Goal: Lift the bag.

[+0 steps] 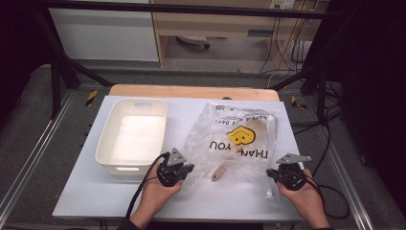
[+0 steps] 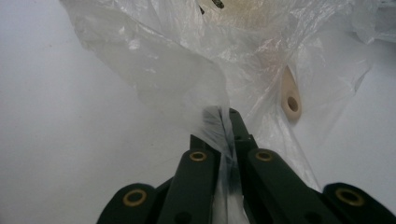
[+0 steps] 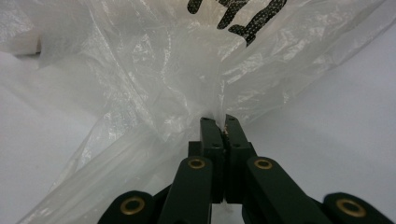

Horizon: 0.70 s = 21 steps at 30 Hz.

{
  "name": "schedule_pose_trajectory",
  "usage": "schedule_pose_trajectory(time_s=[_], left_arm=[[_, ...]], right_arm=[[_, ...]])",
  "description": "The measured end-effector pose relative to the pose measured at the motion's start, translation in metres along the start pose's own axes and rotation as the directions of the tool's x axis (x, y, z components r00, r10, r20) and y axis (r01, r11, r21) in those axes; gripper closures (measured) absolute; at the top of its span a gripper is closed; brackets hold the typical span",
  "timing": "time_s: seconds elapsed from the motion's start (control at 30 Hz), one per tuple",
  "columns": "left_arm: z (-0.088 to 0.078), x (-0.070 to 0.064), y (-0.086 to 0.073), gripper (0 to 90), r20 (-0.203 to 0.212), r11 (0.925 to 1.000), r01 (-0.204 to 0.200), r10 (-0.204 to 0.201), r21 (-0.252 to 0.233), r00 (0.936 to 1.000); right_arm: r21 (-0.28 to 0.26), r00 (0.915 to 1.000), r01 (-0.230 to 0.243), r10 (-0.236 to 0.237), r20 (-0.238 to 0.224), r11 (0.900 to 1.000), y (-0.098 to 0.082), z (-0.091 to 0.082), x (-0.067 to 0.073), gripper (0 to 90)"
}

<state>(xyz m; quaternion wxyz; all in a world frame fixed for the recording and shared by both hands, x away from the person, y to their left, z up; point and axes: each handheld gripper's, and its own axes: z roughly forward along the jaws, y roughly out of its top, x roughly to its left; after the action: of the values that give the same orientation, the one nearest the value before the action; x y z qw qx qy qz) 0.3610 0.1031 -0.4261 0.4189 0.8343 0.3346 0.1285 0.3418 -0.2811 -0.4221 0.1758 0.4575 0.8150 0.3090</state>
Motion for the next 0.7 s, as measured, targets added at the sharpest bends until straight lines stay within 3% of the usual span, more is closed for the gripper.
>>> schedule_pose_trajectory(time_s=[0.23,0.5,0.6,0.7], left_arm=[[-0.003,0.003,0.006,90.0,0.008,0.9999,0.008,-0.008,-0.007,0.9999],[0.003,-0.001,0.001,90.0,0.011,0.9999,-0.006,0.006,0.013,0.9999],[0.003,-0.002,0.000,90.0,0.014,0.9998,-0.011,0.010,0.016,0.9998],[0.004,-0.002,-0.001,90.0,0.015,0.9998,-0.011,0.010,0.017,0.9998]], right_arm=[[-0.005,1.0000,0.008,-0.008,0.004,1.000,0.002,-0.002,0.000,90.0],[0.031,0.9998,0.014,-0.014,-0.011,0.999,-0.006,0.014,0.007,90.0],[0.021,0.9999,-0.004,0.004,-0.014,1.000,-0.009,0.016,0.007,82.1],[0.012,0.9992,-0.038,0.038,-0.011,0.999,-0.010,0.016,0.007,62.9]])
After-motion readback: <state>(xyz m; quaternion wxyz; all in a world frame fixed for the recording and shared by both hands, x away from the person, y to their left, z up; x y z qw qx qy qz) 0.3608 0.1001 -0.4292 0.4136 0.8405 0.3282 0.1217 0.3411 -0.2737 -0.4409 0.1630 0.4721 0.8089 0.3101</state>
